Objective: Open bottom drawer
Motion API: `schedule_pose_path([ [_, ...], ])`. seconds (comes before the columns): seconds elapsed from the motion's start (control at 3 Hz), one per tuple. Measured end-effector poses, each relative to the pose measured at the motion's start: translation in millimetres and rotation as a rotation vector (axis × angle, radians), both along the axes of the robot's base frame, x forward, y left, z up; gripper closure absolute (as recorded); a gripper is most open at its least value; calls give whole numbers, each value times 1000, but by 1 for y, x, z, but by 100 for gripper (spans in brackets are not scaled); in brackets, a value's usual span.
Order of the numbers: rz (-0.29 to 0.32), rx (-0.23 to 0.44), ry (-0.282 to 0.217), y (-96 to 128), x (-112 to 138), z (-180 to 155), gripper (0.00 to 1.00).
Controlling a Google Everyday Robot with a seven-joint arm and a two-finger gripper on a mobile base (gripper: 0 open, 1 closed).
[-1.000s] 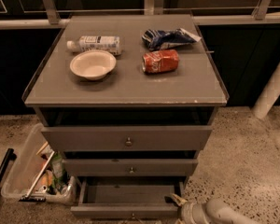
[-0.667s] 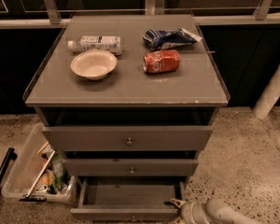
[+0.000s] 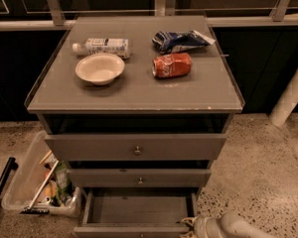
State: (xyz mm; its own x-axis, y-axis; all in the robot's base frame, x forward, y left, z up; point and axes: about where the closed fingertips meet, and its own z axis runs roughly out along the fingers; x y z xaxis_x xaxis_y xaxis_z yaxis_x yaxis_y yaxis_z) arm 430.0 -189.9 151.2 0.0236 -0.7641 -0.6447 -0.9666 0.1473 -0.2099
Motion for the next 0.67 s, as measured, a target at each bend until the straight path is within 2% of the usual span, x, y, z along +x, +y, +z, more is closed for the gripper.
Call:
schedule_pose_path([
  [0.33, 0, -2, 2, -2, -9, 0, 100],
  [0.67, 0, -2, 2, -2, -9, 2, 81],
])
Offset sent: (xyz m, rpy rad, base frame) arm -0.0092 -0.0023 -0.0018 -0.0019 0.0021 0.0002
